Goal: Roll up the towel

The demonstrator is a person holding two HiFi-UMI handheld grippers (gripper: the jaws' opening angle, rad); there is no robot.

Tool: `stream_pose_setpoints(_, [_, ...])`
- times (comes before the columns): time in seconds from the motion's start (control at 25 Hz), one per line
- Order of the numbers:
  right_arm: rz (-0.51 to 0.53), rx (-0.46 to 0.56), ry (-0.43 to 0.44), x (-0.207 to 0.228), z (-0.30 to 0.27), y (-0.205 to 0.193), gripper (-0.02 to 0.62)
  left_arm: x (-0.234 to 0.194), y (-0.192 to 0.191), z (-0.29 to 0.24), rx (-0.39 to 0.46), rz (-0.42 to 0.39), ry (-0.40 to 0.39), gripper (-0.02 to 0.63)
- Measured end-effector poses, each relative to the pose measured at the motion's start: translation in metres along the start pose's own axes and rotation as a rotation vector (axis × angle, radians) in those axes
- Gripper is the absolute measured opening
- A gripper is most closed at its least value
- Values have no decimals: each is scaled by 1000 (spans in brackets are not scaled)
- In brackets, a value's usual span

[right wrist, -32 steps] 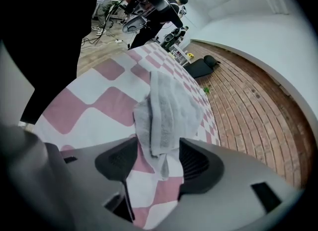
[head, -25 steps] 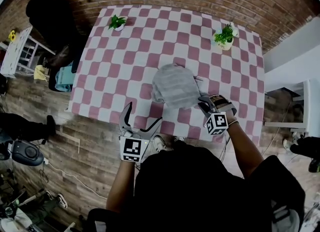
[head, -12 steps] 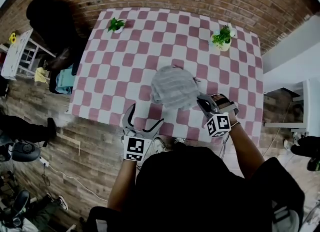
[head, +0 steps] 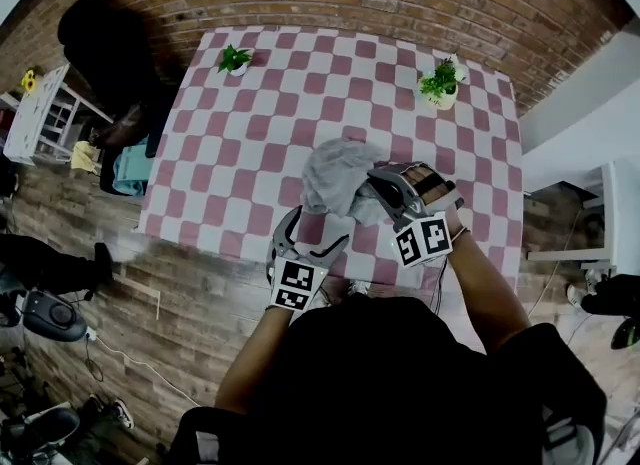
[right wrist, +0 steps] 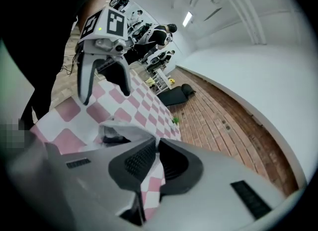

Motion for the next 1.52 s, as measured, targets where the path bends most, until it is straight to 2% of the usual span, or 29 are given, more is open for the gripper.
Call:
stream_pose_setpoints(0.16, [43, 44, -77, 28, 0, 22, 26, 11, 12, -17, -4, 5, -15, 452])
stream_pose_setpoints(0.4, [88, 111, -152, 60, 9, 50, 26, 7, 22, -30, 30, 131, -31, 430])
stream_pose_setpoints(0.52, [91, 133, -185, 72, 14, 60, 26, 1, 26, -37, 28, 150, -9, 423])
stream_pose_setpoints(0.76, [66, 161, -258, 99, 26, 76, 26, 2, 24, -50, -21, 67, 12, 417])
stream_pose_setpoints(1.04, [49, 208, -354, 133, 51, 89, 26, -6, 27, -52, -31, 20, 63, 408])
stream_pose_setpoints(1.2, [57, 222, -422, 153, 68, 95, 26, -13, 31, -50, -22, -42, 101, 407])
stream_pose_setpoints(1.32, [58, 222, -485, 171, 82, 96, 26, -17, 31, -45, -24, -127, 162, 405])
stream_pose_setpoints(1.52, [53, 219, -571, 193, 105, 97, 26, -26, 37, -35, -1, -294, 333, 391])
Point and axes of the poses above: the fingertips, and each gripper's own axes: z backward along the fingers, x to its right, y out of its top, the point moved 10 cm from there along z, backward along the fingers, and after that the axes turned 13 degrees about -x, right-handed, at the moved point
